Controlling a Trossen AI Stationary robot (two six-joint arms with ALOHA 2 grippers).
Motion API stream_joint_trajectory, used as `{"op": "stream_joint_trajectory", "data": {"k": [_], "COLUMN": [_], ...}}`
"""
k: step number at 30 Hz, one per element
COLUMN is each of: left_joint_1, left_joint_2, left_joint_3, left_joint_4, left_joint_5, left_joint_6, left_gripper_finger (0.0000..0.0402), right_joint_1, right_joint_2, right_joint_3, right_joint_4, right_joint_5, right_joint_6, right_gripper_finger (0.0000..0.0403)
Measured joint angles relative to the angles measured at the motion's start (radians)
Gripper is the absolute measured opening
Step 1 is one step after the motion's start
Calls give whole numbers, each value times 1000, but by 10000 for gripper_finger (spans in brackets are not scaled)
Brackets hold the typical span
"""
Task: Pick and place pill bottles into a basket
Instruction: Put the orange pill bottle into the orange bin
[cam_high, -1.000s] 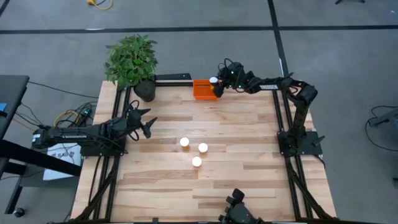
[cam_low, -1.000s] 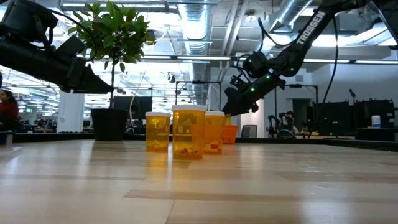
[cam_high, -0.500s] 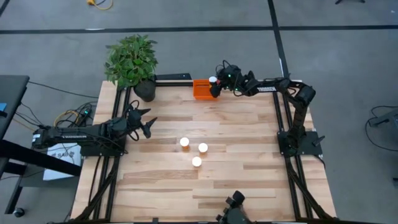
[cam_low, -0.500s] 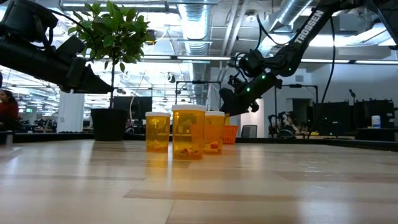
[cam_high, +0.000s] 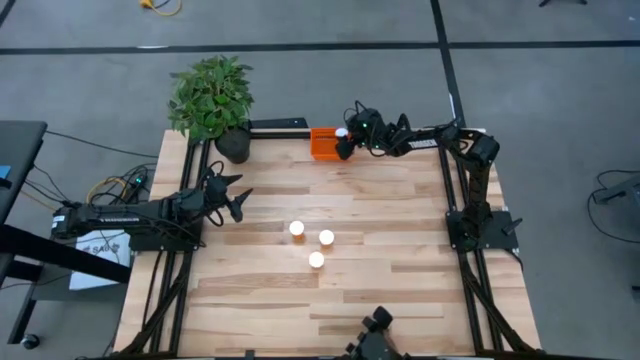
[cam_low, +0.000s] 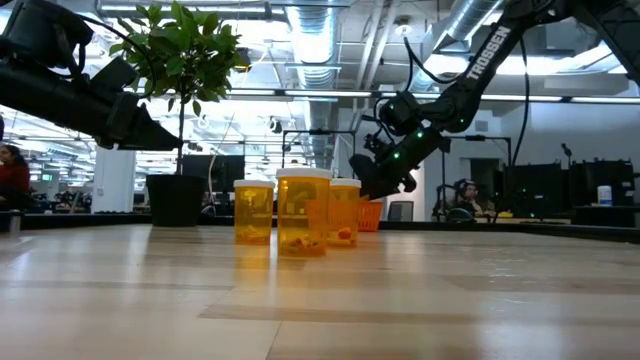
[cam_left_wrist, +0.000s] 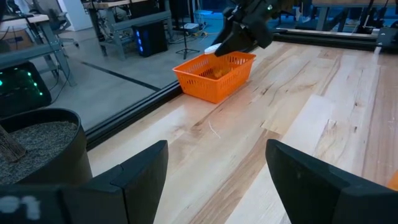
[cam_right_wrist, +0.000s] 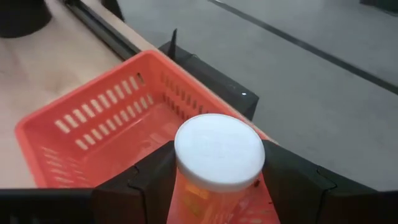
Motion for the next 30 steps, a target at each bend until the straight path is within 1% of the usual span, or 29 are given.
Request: {"op": "stream_joint_trajectory", "data": {"k": [6,21,30], "left_joint_1": [0,0,0], "left_joint_2": [0,0,0], "left_joint_3": [0,0,0], "left_joint_4": [0,0,0], "left_joint_5": [0,0,0], "left_joint_6": [0,0,0], "left_gripper_finger": [263,263,263], "right_joint_1": [0,0,20], "right_joint_2": [0,0,0], "right_joint_3": [0,1,1], "right_joint_4": [-8,-26,-22], "right_joint_5": [8,7,4], "right_joint_6": [-10,-20,-75], "right_gripper_finger": [213,243,251]}}
